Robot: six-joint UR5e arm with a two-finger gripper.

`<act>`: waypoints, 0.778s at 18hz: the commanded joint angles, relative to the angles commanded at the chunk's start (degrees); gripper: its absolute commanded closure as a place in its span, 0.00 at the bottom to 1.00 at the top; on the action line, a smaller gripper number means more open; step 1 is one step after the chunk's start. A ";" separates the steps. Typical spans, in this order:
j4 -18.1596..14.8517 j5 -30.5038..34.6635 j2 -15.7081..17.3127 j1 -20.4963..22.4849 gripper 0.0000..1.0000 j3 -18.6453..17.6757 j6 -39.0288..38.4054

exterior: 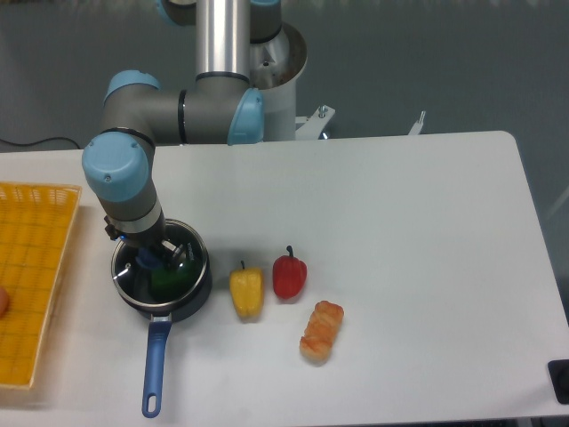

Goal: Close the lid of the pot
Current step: 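Hold the lid on the saucepan rim with the gripper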

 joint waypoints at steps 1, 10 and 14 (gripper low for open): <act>0.09 0.00 -0.09 0.00 0.45 0.00 0.00; 0.79 0.09 -0.62 0.00 0.45 0.09 -0.09; 0.79 0.09 -0.62 0.00 0.45 0.17 -0.09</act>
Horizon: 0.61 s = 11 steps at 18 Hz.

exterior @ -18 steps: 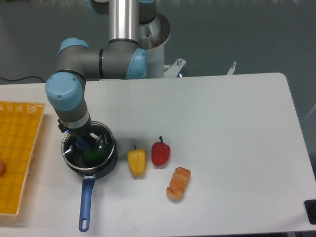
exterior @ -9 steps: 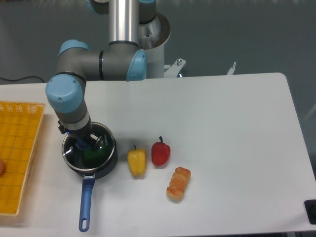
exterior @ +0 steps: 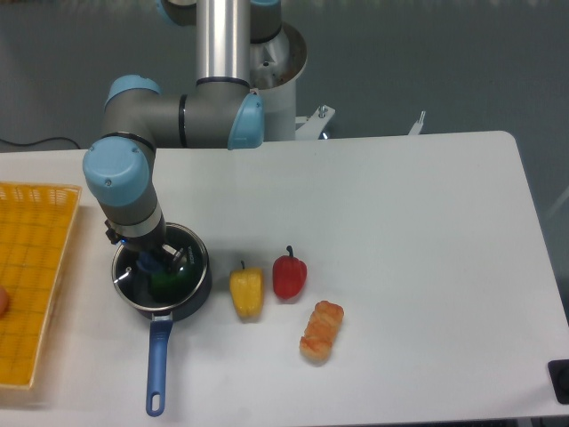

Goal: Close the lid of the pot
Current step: 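Hold the lid on the saucepan rim with the gripper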

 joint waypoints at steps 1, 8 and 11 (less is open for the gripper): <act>0.00 0.00 0.00 0.00 0.45 -0.09 0.00; 0.00 0.00 -0.09 0.00 0.44 -0.09 0.00; 0.09 0.00 -0.18 -0.26 0.43 0.00 0.00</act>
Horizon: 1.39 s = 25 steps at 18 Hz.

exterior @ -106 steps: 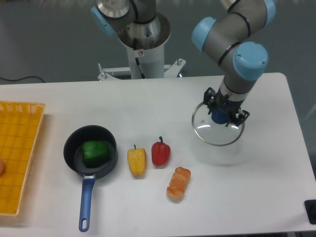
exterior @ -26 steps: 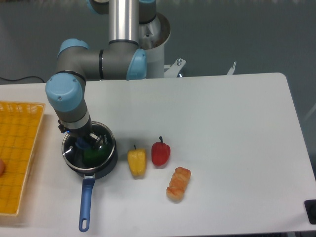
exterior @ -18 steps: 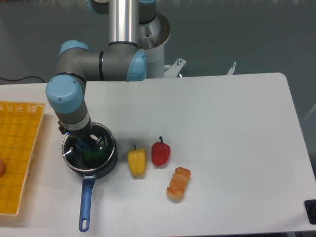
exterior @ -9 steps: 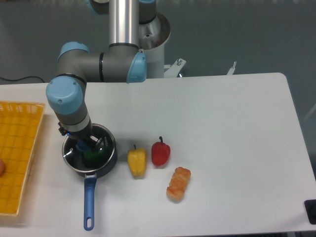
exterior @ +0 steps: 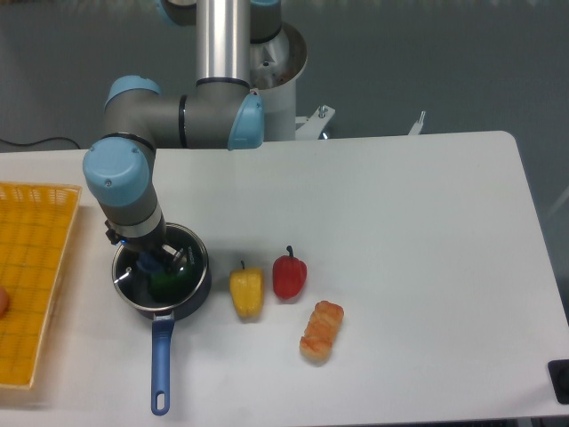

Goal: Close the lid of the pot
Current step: 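Hold the lid on the saucepan rim with the gripper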

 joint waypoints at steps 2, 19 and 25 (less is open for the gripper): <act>0.00 0.00 -0.17 -0.09 0.38 -0.09 0.09; 1.05 0.18 1.31 -0.09 0.00 0.00 1.14; 0.18 1.23 4.39 -0.09 0.00 -0.70 1.93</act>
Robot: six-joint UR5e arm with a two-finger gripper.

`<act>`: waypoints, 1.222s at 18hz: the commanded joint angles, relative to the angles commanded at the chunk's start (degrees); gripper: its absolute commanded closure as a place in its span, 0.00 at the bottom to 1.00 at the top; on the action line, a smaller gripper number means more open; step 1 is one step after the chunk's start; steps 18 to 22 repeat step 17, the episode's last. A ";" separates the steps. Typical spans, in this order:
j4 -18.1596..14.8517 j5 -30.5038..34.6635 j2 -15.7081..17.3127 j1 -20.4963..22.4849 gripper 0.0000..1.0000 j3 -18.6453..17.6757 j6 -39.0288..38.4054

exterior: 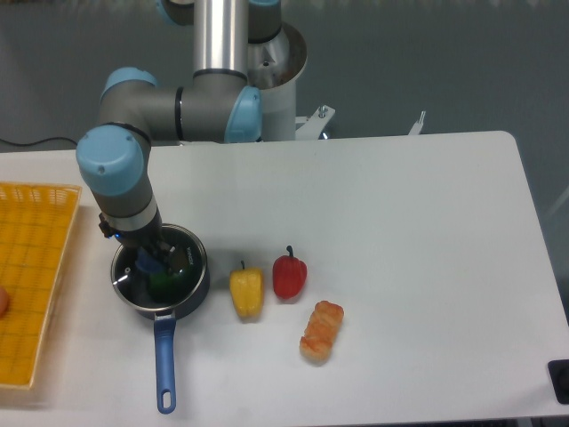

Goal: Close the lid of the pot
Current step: 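Hold the lid on the saucepan rim with the gripper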

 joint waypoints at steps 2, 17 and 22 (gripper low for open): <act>-0.17 2.97 1.06 -0.09 0.00 -0.18 3.58; -3.95 5.01 4.14 15.37 0.00 -0.09 39.10; -3.95 5.01 4.14 15.37 0.00 -0.09 39.10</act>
